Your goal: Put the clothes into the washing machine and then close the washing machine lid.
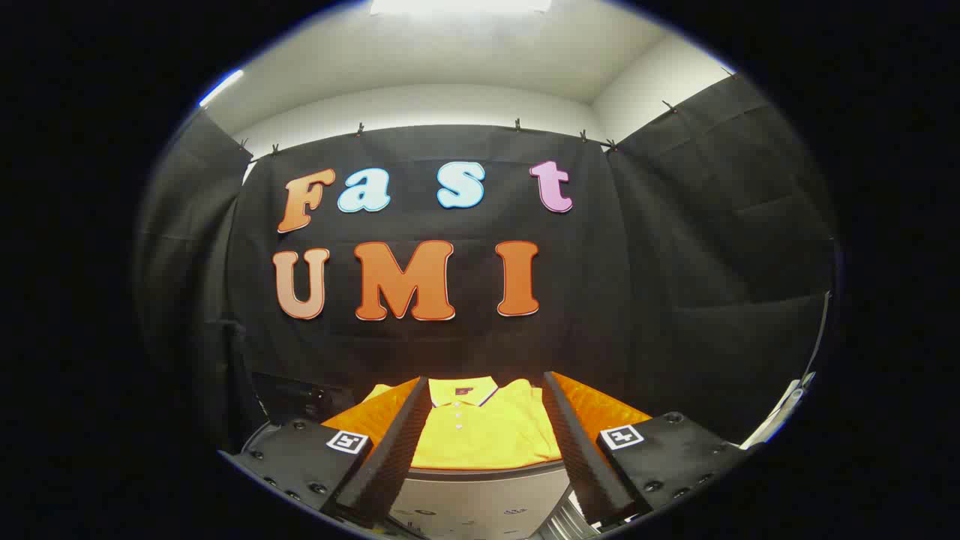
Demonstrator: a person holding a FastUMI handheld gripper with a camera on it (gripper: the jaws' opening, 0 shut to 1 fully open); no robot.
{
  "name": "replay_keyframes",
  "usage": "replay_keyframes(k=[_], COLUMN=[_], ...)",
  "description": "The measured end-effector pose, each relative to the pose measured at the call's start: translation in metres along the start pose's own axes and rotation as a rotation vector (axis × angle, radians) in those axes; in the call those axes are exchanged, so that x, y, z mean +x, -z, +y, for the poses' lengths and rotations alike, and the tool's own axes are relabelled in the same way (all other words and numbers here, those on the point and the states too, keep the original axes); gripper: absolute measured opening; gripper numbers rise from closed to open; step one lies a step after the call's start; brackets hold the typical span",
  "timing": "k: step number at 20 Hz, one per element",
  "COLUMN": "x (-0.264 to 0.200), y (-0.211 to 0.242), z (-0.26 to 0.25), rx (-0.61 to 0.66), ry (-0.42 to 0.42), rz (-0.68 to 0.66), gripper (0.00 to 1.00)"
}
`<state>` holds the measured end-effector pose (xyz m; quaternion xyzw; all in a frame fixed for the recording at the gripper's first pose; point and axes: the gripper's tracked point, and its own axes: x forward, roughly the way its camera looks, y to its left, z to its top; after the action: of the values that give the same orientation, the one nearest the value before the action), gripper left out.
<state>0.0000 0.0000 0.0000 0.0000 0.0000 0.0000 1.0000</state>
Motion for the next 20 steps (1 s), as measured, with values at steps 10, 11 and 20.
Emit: replay_keyframes(k=[10,11,20], x=[0.002,0.003,0.002], y=[-0.011,-0.011,-0.01], z=[-0.004,-0.005,-0.017], rx=[-0.023,-0.022,0.003], ry=[0.012,0.014,0.039], rz=[-0.005,-0.006,0.0], gripper=[0.97,0.97,0.97])
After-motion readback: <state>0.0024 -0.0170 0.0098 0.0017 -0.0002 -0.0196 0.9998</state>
